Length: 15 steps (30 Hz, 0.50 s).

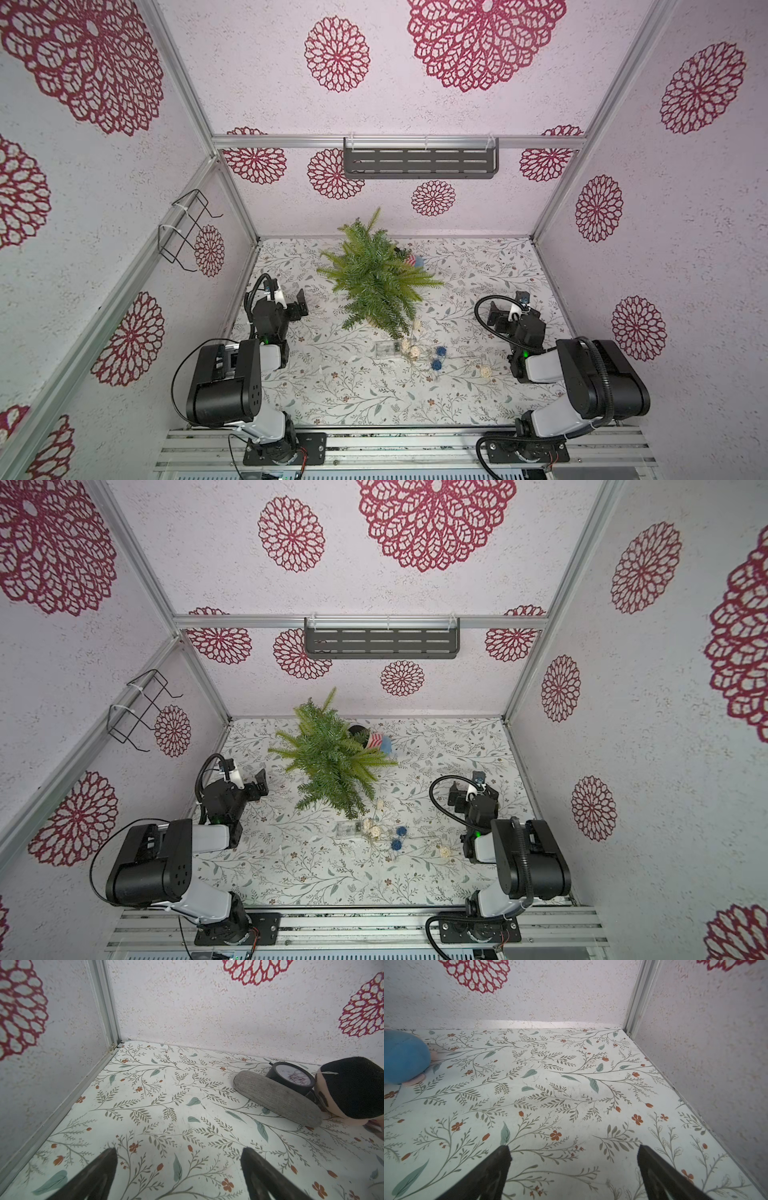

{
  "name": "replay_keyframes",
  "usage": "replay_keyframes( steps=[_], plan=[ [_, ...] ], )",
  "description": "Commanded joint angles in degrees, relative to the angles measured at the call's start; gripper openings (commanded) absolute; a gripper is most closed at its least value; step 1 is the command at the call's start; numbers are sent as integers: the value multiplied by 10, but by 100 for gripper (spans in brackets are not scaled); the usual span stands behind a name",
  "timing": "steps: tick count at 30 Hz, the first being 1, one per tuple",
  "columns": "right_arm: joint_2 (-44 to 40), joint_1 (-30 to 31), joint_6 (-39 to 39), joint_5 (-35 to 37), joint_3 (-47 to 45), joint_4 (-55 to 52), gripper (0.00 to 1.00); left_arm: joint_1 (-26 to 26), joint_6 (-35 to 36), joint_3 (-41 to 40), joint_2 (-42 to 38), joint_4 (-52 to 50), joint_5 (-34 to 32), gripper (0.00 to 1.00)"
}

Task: Remove string lights from the small christmas tree
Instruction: Reset both arms

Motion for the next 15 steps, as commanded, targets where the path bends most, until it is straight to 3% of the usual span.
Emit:
replay_keyframes(
  steps=[1, 15],
  plan=[
    [-8, -1, 9, 5, 8, 14, 99, 3, 15, -4, -8, 8, 10, 97],
    [-8, -2, 9, 2, 9, 11, 99, 3, 15, -6, -8, 11, 9, 97]
  ],
)
